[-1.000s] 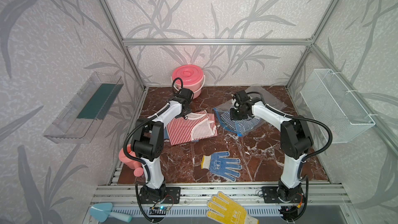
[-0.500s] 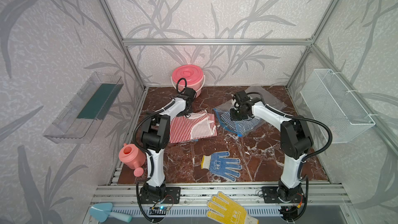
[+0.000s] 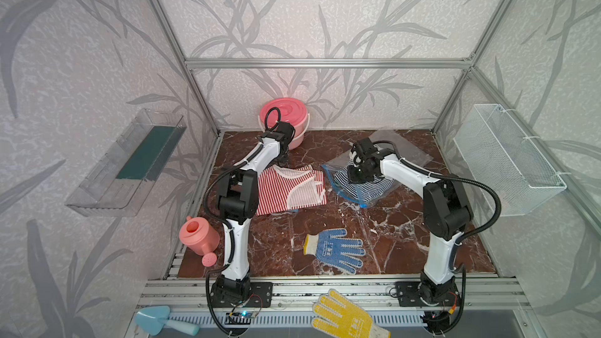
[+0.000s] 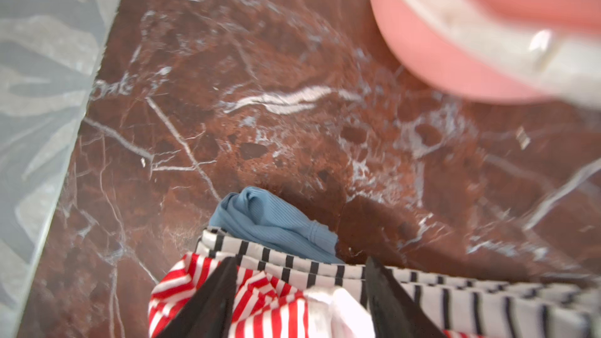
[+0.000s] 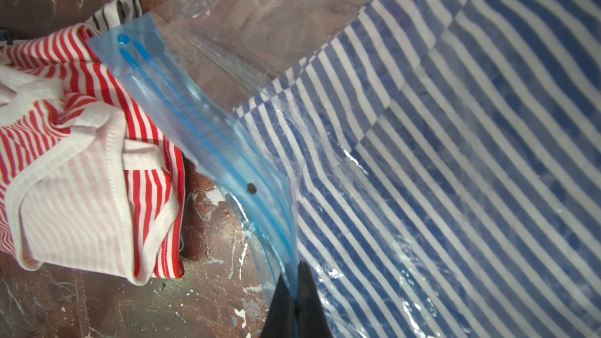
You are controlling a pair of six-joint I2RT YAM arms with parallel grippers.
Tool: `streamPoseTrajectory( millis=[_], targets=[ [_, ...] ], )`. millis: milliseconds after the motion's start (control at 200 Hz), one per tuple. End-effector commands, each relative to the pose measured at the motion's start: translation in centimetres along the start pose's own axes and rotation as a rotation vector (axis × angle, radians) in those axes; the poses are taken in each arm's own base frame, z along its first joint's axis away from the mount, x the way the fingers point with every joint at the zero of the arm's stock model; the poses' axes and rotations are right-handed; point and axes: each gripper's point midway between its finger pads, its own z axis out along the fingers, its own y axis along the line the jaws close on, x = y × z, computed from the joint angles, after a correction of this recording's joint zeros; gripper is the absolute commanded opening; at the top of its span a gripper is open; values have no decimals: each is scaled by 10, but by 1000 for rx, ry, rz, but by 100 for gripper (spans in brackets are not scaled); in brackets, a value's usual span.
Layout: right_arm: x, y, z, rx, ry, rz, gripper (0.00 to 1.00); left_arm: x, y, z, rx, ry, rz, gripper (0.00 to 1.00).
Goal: Take the tank top out of the vacuum bag
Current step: Adjust the tank top.
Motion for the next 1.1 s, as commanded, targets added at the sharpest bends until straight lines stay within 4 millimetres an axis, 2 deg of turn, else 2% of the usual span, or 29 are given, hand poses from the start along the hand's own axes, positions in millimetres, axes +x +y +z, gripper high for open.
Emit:
streamPoseTrajectory(
  millis=[0, 135, 215, 390, 620, 1095],
  targets=[
    [-8, 11, -22, -27, -41, -29, 0, -36, 10, -59, 90, -113, -67, 73],
    [-13, 13, -22, -37, -53, -29, 0, -37, -9, -90, 264, -153, -91, 85],
    [-15, 15, -22, -42, -55, -23, 0, -29, -21, -100, 347, -144, -80, 85],
    [-19, 16, -22, -44, -58, 4, 0, -4, -39, -110, 516, -104, -86, 86],
    [-24, 20, -21, -59, -54, 35, 0, 24, -50, -130, 692, -115, -141, 85],
    [-43, 37, -28, -154, -78, 90, 0, 79, -71, -129, 832, -79, -230, 84]
  ],
)
